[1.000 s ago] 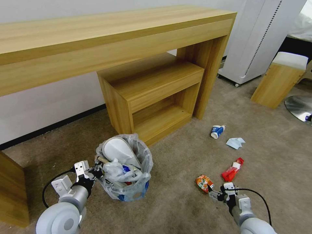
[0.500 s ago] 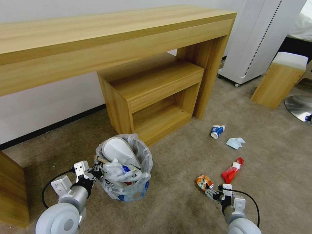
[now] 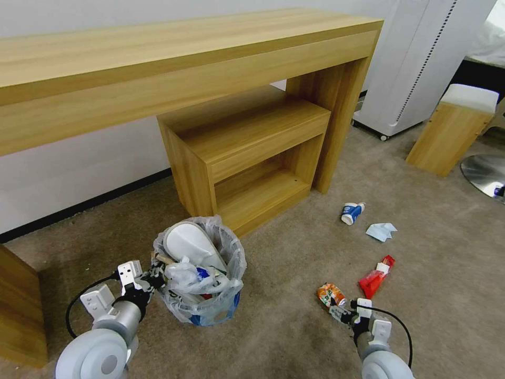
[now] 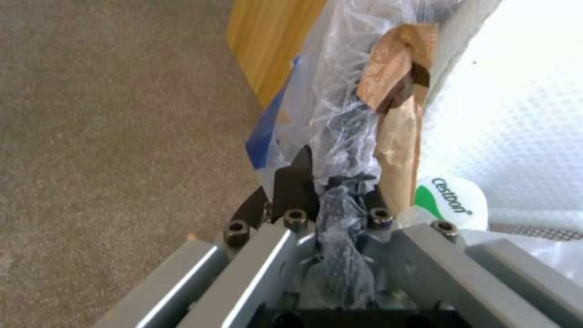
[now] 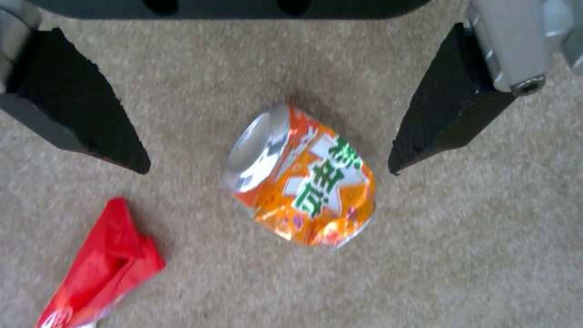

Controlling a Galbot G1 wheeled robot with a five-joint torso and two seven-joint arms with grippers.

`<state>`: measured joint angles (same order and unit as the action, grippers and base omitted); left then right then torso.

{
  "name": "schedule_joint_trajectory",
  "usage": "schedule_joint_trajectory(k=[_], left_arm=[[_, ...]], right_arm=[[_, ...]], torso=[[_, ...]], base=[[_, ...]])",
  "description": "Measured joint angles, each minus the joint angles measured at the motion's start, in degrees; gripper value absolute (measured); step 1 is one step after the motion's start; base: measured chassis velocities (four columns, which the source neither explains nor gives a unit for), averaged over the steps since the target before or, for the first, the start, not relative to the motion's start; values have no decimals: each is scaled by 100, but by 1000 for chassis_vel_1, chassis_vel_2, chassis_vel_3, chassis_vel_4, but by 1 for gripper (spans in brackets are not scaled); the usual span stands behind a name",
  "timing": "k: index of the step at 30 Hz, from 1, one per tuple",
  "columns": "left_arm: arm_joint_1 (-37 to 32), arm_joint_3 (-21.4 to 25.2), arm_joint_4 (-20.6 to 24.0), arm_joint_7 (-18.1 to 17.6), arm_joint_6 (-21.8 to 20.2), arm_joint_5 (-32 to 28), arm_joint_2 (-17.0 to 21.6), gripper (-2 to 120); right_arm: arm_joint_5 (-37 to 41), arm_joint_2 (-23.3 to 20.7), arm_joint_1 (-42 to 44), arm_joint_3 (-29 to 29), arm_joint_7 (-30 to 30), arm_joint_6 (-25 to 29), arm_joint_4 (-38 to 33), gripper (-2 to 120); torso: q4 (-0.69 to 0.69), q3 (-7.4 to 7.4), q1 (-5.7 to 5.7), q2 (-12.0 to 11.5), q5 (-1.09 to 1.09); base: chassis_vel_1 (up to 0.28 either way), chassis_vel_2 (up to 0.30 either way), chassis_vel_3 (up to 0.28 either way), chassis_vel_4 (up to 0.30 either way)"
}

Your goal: Pick up the trash bin and place the garbage on the floor into it.

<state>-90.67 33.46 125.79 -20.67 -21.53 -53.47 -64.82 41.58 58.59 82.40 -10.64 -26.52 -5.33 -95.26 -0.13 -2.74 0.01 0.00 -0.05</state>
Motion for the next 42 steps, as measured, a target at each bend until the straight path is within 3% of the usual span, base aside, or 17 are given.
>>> schedule_joint_trajectory(k=[42], left_arm=[[8,-5,-109,0,9,-43,-5,1]], right_arm=[[169,829,-456,-65,-16,79,742,92]], torso=[[0,0,0,-1,0]], base=[[0,0,0,0]])
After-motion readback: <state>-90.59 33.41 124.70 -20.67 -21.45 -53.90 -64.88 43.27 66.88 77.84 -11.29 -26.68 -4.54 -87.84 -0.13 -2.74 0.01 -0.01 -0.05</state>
